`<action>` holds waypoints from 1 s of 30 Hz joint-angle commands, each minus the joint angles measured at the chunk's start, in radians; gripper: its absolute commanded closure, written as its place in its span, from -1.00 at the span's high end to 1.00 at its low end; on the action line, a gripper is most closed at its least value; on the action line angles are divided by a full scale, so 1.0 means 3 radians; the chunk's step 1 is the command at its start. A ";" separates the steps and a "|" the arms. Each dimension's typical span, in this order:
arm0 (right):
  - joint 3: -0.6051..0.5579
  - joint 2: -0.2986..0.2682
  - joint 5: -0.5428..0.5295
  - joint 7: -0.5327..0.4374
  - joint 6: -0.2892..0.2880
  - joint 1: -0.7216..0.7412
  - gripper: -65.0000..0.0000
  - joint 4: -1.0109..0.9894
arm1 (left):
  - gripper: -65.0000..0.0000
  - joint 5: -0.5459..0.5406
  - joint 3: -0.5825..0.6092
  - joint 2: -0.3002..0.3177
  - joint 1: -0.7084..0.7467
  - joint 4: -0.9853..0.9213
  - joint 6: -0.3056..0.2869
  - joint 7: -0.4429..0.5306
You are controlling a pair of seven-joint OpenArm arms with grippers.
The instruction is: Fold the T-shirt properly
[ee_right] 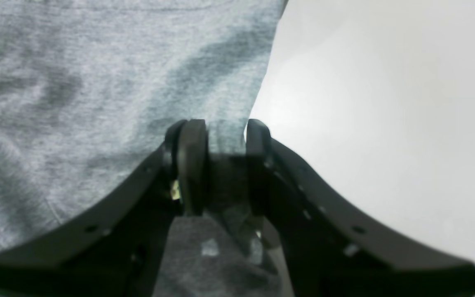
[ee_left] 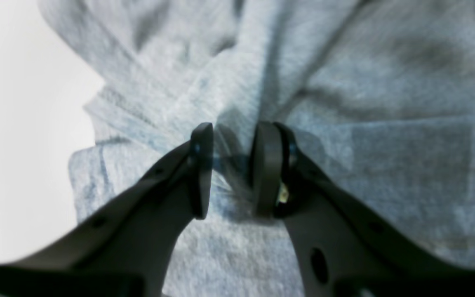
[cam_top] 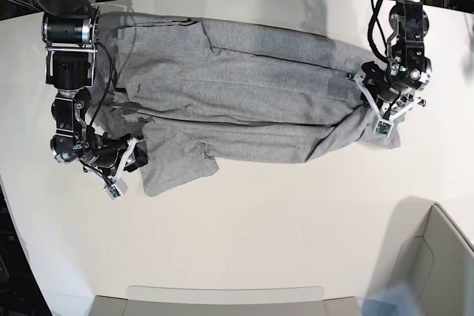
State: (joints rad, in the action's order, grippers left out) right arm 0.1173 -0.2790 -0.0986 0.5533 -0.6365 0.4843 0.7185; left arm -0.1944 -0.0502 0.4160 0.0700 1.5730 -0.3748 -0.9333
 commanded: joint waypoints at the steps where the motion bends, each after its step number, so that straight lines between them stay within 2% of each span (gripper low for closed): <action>1: -0.0015 -0.0039 0.0188 0.0250 0.0002 -0.0001 -0.46 -0.0014 | -0.46 0.0001 -0.0009 0.0048 -0.0057 0.0042 0.0009 0.0096; 8: -0.0015 -0.0039 0.0188 0.0250 0.0002 -0.0026 -0.46 -0.0009 | -0.50 0.0001 -0.0009 0.0053 -0.0057 -0.0106 0.0009 0.0142; 13: -0.0015 -0.0039 0.0188 0.0250 0.0002 -0.0036 -0.46 -0.0009 | -1.00 0.0001 -0.0030 0.0048 -0.0215 -0.0121 0.0009 0.0127; 19: -0.0015 -0.0039 0.0188 0.0250 0.0002 -0.0042 -0.46 -0.0009 | -1.00 0.0001 -0.0035 0.0058 -0.0277 -0.0106 0.0009 0.0101; 30: -0.0010 -0.0039 0.0188 0.0250 0.0007 -0.0042 -0.46 -0.0009 | -1.00 0.0001 -0.0004 0.0058 -0.0952 -0.0259 0.0009 0.0111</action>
State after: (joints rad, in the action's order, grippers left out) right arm 0.1177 -0.2798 -0.1005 0.5507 -0.6361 0.4770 0.7223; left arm -0.1947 -0.0483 0.4183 -0.1898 1.4837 -0.3801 -0.9173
